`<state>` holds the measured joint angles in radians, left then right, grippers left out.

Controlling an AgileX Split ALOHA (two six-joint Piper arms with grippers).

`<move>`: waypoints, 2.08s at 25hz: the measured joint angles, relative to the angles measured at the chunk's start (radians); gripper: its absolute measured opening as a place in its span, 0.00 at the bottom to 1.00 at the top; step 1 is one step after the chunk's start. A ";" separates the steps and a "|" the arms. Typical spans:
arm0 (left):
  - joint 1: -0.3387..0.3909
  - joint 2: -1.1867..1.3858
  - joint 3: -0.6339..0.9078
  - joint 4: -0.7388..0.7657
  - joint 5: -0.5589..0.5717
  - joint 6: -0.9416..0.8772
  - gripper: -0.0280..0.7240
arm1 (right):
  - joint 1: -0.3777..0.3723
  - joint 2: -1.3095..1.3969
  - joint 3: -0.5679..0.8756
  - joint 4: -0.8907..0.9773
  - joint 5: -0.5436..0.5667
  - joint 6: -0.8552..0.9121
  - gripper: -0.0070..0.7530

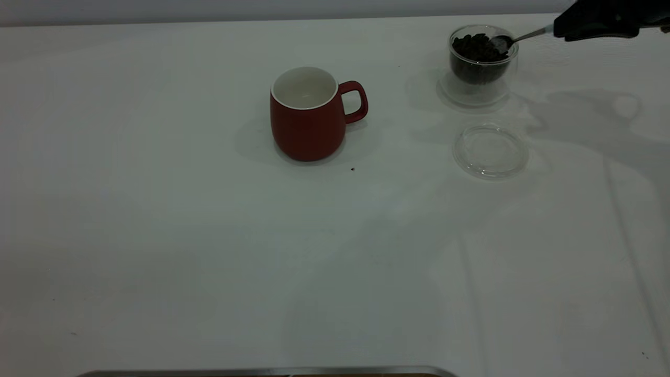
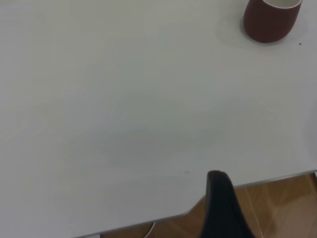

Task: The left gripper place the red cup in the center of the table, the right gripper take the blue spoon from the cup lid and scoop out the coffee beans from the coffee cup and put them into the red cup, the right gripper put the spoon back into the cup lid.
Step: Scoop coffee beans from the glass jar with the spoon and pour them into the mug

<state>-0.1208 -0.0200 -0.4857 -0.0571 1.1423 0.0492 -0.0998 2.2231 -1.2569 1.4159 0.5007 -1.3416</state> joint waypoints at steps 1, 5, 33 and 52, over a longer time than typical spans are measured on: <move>0.000 0.000 0.000 0.000 0.000 0.001 0.72 | 0.000 0.000 -0.001 0.000 -0.011 0.000 0.15; 0.000 0.000 0.000 0.000 0.000 0.000 0.72 | 0.000 0.002 -0.001 -0.005 -0.021 -0.001 0.15; 0.000 0.000 0.000 0.000 0.000 0.000 0.72 | 0.000 0.048 -0.001 -0.030 0.115 0.199 0.15; 0.000 0.000 0.000 0.000 0.000 0.000 0.72 | -0.005 0.098 -0.002 -0.006 0.193 0.244 0.15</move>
<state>-0.1208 -0.0200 -0.4857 -0.0571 1.1423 0.0488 -0.1053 2.3209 -1.2592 1.4098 0.6940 -1.0975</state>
